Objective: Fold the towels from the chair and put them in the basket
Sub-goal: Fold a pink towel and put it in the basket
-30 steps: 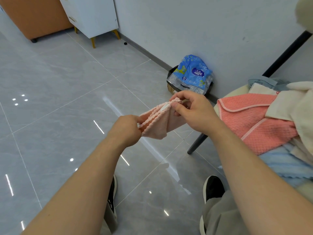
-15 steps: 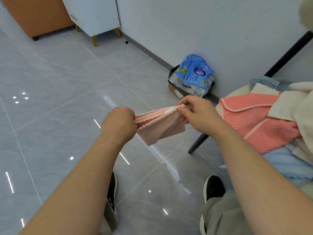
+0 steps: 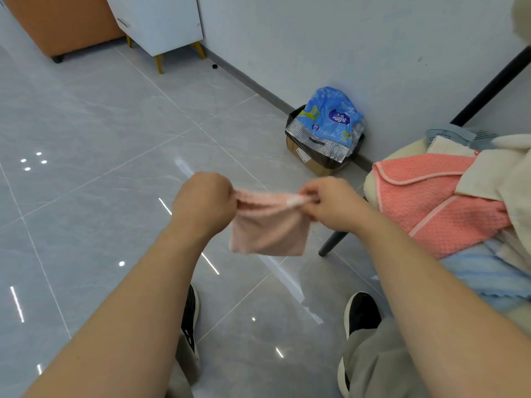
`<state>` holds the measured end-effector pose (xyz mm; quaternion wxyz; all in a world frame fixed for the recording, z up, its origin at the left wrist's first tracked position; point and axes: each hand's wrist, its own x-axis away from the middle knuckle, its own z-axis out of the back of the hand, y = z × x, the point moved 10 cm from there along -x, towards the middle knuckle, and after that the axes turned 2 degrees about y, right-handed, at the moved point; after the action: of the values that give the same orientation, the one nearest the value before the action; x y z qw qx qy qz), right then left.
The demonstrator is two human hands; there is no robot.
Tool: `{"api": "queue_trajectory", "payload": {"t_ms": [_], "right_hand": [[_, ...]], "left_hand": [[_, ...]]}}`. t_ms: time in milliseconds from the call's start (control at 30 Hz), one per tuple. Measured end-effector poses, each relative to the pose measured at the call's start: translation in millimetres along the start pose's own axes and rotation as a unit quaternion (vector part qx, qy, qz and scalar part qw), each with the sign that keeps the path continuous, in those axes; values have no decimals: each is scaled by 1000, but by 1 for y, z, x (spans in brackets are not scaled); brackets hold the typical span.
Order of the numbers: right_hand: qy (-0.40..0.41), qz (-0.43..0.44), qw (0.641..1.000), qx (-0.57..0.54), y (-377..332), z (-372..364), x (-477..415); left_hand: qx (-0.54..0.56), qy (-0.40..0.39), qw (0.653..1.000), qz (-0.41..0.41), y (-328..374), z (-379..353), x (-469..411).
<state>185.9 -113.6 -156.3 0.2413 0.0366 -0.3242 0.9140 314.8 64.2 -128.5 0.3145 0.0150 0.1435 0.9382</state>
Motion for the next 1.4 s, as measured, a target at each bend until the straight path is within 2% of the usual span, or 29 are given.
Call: {"api": "queue_trajectory", "payload": {"t_ms": [67,100,133,200,233,267,400,667,800,867,933,1033,1200,1300,1400], "right_hand": [[228,68,971,-19,-20,41,7],[277,95,955,-34,-26,49,12],[249,102,963,-24,-28,45,9],[18,40,996,78,-17,-6,0],[-70,4,990,123,-3,-31,1],[-95,-9,986,136,2,-39,4],[2,-8,997,81,-2,-14,-2],[-39,-9,996,83,1,-16,-1],[-50,-14,995,81,2,-15,-1],[-65,-18,994,90,2,-17,0],[-59,-28,995,76,4,-15,0],[-66,-74,993,-62,13,-13,4],[-100,-122,943,-294,13,-7,13],[-100,-113,923,-353,7,-2,14],[-97,-114,909,-389,6,-2,14]], "left_hand": [[39,154,987,-23,8,34,3],[30,169,985,-19,8,38,4],[-4,122,993,-4,5,29,1],[-84,-75,993,42,-6,-15,6],[-104,-153,981,53,-9,-33,14],[-109,-196,973,53,-10,-44,20],[-54,-148,985,70,-15,-32,8],[-46,-175,982,51,-13,-37,10],[-1,-195,979,60,-9,-34,11],[60,-212,972,86,-10,-36,14],[157,-234,951,126,-10,-38,20],[280,-233,915,175,-10,-34,24],[405,-236,849,243,-9,-26,27],[498,-220,791,279,-7,-23,28],[553,-238,746,284,-2,-25,30]]}}
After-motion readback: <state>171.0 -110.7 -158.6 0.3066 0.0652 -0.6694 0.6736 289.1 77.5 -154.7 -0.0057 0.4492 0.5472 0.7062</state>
